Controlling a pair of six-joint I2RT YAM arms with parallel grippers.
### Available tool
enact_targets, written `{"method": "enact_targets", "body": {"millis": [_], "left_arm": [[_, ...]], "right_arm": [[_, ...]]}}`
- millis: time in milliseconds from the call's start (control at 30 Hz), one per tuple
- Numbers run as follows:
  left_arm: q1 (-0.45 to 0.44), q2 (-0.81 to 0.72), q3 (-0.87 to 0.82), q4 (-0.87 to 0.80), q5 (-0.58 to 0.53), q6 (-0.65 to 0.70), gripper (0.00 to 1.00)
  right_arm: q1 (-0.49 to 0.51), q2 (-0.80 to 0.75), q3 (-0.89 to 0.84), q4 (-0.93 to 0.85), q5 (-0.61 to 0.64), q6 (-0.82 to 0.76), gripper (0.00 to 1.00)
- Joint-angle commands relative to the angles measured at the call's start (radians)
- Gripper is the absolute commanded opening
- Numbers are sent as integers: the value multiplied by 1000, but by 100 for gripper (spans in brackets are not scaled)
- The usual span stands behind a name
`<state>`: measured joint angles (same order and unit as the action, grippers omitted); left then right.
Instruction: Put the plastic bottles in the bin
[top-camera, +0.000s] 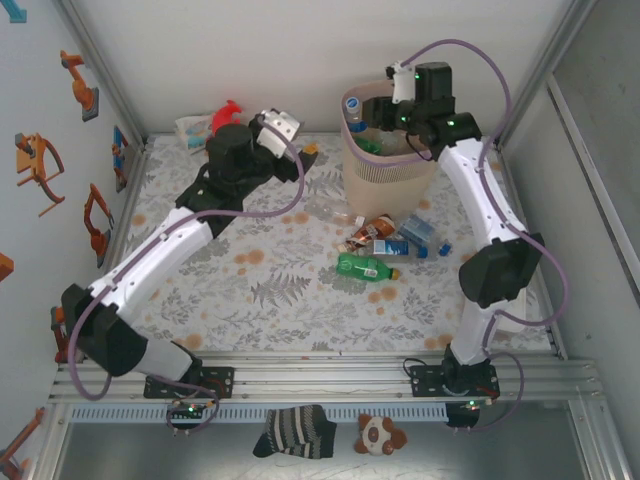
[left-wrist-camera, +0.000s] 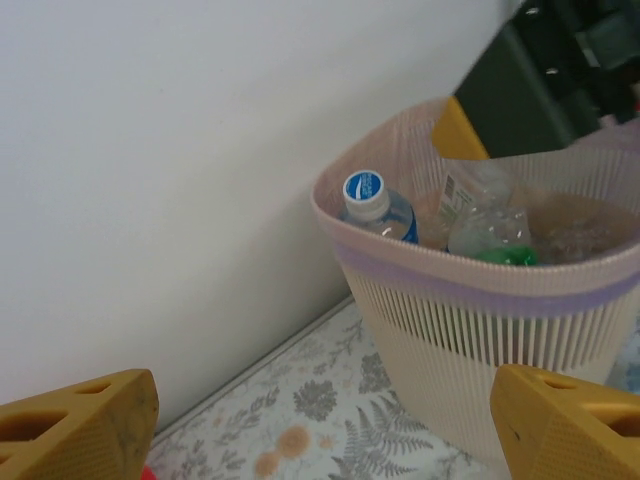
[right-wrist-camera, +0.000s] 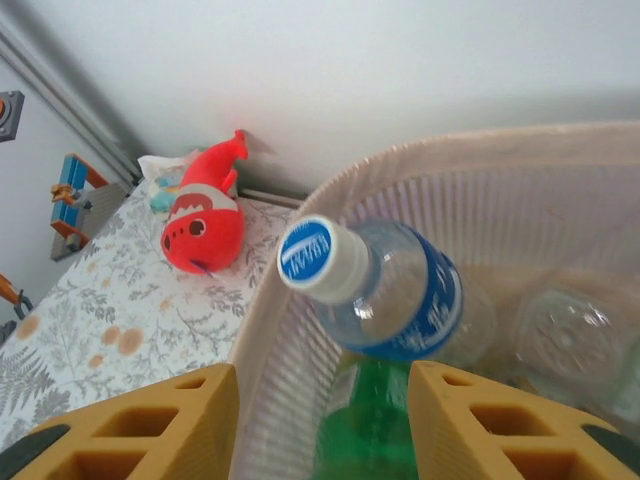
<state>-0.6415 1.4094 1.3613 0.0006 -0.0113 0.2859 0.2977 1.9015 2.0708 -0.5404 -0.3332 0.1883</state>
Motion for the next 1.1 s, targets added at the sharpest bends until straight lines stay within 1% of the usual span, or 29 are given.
{"method": "enact_targets", "body": {"millis": [0,100,267,367,500,733,833,967,1067], "left_arm": [[6,-87,-74,-8,-22,-62,85],[6,-141,-145,-7,-30,-61,85],[6,-187,-208,-25,-64,-66,85],[7,-207,-228,-26,-72,-71,85],[7,-217,-238,-34,-85,-71,85],[8,-210,-243,-39,-78,-85,85],[8,-207,-243,-37,-76,-90,85],[8,-196,-242,-33,-73,-93,85],[7,-187,-242,-31,-70,-98,85]], "right_arm": [[16,64,87,81,19,-15,53],[24,138,161,72,44,-8,58],[26,224,244,55,111,7,58],[26,250,260,31,151,-3,56],[21,250,242,-1,249,-2,50],[-14,233,176,-16,296,32,45],[-34,238,155,-22,282,44,44],[-48,273,157,-33,211,47,43],[-49,313,177,-59,159,44,39]]}}
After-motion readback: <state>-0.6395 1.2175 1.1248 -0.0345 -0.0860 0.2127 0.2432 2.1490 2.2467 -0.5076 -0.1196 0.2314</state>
